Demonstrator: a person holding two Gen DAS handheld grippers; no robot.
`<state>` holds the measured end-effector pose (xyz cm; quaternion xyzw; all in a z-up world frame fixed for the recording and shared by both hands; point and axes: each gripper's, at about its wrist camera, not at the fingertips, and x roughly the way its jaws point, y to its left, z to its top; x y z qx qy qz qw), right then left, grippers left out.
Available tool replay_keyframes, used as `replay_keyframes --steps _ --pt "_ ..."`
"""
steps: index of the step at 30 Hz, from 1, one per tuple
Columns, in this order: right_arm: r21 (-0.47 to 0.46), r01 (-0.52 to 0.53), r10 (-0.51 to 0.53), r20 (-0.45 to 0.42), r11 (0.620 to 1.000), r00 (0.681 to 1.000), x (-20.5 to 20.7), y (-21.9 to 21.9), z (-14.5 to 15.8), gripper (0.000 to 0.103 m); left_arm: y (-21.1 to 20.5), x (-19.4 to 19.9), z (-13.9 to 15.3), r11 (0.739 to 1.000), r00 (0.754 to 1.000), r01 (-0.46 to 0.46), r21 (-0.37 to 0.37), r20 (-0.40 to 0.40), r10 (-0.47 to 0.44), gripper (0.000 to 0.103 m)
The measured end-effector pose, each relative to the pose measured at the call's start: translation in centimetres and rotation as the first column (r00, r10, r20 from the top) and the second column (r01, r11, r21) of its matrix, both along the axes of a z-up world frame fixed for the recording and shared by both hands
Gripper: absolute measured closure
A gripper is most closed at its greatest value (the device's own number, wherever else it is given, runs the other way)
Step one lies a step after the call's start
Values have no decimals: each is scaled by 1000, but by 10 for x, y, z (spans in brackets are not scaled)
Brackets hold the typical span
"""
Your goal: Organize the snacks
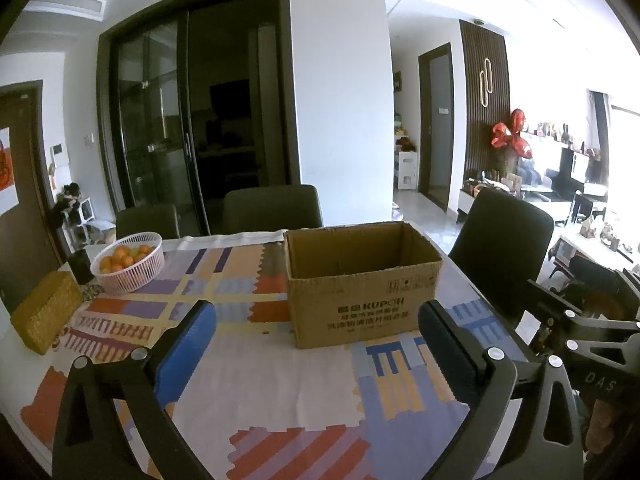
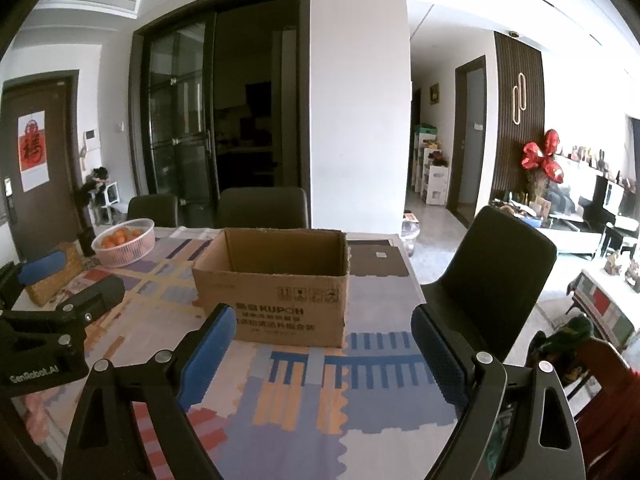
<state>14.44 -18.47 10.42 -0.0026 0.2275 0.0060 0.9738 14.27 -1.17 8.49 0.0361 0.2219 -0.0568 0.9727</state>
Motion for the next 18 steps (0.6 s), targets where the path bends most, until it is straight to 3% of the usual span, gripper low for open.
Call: replay_keyframes --steps 18 --pt "-4 -1 1 1 1000 1000 -1 2 0 13 4 -6 3 1000 1000 -21 3 12 21 0"
